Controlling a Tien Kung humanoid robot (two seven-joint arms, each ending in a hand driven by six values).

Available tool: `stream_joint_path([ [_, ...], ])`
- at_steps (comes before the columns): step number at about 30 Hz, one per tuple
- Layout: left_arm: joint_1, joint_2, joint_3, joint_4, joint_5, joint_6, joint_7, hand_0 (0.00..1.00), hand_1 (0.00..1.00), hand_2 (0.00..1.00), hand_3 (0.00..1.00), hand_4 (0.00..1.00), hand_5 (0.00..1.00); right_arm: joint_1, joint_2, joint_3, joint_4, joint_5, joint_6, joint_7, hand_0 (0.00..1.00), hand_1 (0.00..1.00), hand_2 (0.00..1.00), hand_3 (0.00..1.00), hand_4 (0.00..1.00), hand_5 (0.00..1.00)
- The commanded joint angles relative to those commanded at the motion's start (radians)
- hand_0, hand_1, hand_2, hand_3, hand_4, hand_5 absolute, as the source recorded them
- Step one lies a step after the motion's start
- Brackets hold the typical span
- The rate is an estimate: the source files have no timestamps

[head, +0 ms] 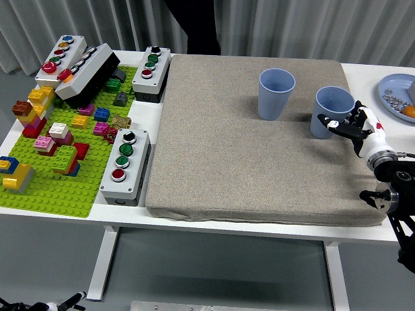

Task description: Pick cup pour cup place

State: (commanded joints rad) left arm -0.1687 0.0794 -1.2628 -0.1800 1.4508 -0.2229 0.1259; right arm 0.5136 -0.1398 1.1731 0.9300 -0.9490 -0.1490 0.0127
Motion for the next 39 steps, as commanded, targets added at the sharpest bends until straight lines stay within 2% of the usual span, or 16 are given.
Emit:
stream_joint_path([
  [1,0.001,0.0,0.0,0.0,0.0,0.0,0.0,0.84,0.858,0.897,0.79,0.594,0.998,0.0,-0.001,0.002,0.001,-0.003,0.008,-0.002,0.936,0.82,0.782,0.841,0.726,0.103],
  [2,0.001,0.0,0.0,0.0,0.0,0.0,0.0,0.84,0.858,0.897,0.79,0.594,0.998,-0.001,-0.001,0.003,0.002,-0.005,0.013,-0.004,0.941,0.831,0.821,0.86,0.759,0.144],
  [13,0.001,0.0,-0.001,0.0,-0.001,0.001,0.0,0.84,0.858,0.897,0.79,0.594,0.998,-0.004,-0.005,0.022,0.014,-0.054,0.066,-0.03,0.943,0.85,0.861,0.879,0.764,0.159],
  [14,0.001,0.0,-0.001,0.0,-0.001,0.001,-0.001,0.84,0.858,0.895,0.789,0.594,0.998,-0.003,-0.006,0.026,0.015,-0.059,0.068,-0.033,0.973,0.928,0.997,0.992,0.852,0.259],
  [22,0.0,0.0,-0.001,0.0,-0.002,0.001,-0.001,0.84,0.858,0.896,0.789,0.593,0.998,-0.002,-0.007,0.04,0.012,-0.066,0.087,-0.047,0.975,0.931,0.998,0.998,0.857,0.256],
  [39,-0.001,0.0,-0.004,0.0,0.0,0.001,0.0,0.84,0.858,0.897,0.788,0.596,0.998,0.0,-0.011,0.054,0.02,-0.081,0.09,-0.06,0.986,0.953,0.998,0.998,0.872,0.283],
])
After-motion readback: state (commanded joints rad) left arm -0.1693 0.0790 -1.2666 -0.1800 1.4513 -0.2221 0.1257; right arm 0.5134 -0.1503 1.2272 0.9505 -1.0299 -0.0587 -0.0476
